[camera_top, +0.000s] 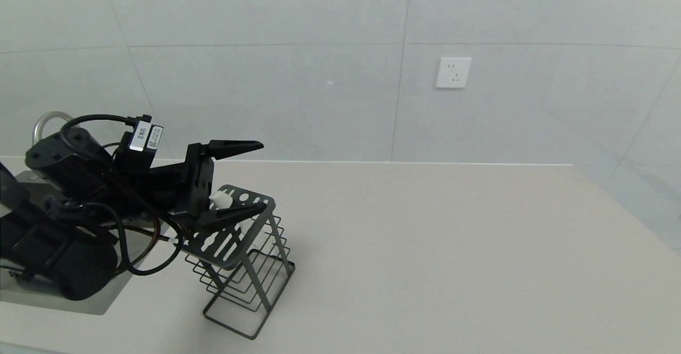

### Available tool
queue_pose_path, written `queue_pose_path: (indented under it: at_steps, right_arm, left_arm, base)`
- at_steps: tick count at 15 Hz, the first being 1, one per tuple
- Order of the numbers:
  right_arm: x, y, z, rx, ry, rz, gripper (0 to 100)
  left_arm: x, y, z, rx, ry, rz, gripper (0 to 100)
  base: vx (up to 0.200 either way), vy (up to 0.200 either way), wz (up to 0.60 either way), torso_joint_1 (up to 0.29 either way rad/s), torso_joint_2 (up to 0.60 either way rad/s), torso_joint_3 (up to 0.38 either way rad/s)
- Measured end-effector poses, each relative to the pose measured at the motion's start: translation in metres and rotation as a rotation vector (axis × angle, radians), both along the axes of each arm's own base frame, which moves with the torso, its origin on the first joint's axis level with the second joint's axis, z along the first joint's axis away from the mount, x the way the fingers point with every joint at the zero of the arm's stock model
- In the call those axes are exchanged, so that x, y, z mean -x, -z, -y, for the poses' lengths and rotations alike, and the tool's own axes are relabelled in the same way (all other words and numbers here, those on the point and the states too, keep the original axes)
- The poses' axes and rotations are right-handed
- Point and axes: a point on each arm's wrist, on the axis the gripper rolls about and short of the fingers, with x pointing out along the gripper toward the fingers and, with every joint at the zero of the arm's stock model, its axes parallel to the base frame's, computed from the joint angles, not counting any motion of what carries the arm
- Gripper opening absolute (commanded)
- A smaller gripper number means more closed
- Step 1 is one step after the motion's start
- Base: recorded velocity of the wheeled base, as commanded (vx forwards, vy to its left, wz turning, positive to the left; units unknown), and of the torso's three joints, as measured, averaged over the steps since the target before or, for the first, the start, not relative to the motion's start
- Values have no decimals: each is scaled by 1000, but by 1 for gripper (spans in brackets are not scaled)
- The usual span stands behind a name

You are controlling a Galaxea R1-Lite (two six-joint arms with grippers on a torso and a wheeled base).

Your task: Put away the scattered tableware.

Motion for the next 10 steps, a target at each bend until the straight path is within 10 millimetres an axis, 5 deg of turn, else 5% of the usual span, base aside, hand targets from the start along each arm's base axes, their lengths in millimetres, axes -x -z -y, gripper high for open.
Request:
queue_pose_path:
  at_steps: [5, 10]
  right_arm:
    - [0, 0, 0, 0, 0, 0, 100]
    - [0, 0, 0, 0, 2, 0, 100]
  left_arm:
    - [2, -6, -6, 3, -21, 16, 100]
    - [32, -46, -38, 13, -132, 139, 100]
  base:
    - [0, 0, 0, 0, 0, 0]
    - [0, 0, 0, 0, 0, 0]
